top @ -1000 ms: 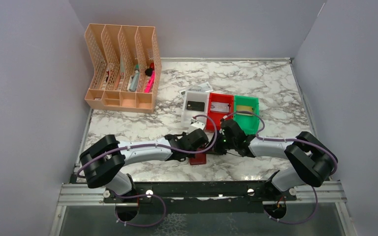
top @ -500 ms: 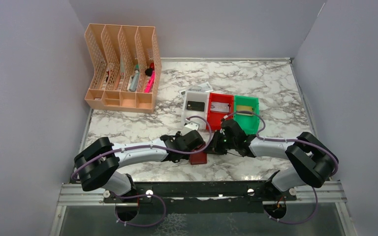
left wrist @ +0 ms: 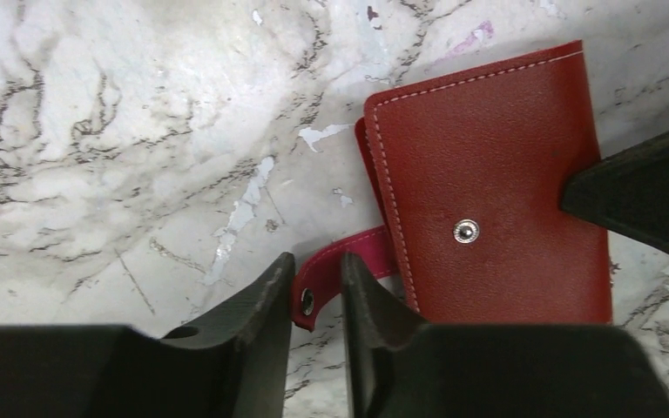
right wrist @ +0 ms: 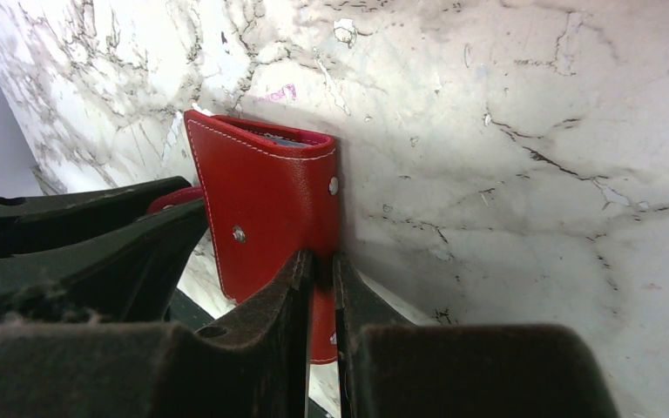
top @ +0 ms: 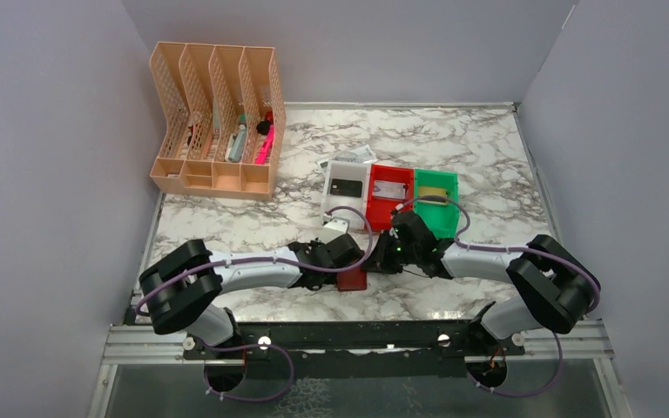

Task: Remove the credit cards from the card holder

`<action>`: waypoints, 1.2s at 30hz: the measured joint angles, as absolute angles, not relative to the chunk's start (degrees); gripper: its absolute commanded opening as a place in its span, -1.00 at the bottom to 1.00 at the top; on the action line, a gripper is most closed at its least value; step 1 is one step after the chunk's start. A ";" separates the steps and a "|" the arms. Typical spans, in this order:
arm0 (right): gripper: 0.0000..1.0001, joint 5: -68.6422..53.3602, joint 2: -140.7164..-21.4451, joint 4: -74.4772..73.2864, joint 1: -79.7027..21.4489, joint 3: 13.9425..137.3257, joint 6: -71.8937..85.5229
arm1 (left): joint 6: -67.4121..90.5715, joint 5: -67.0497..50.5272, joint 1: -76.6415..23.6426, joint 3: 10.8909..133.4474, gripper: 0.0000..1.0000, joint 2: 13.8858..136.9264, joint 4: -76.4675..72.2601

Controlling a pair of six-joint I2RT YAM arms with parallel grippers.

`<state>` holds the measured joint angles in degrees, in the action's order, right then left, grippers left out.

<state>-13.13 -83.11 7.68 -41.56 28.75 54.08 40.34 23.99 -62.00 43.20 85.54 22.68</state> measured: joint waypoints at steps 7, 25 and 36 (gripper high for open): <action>-0.61 -13.13 -81.91 7.53 -41.56 28.42 53.67 | 41.08 23.77 -62.06 42.19 -1.00 85.12 19.11; 0.03 -8.56 -69.56 -3.66 -41.52 29.82 49.87 | 32.62 16.40 -62.02 41.60 -1.00 69.30 15.79; 0.38 -1.50 -54.78 -7.31 -41.52 27.51 50.13 | 27.81 4.19 -62.65 45.43 -1.00 74.56 12.51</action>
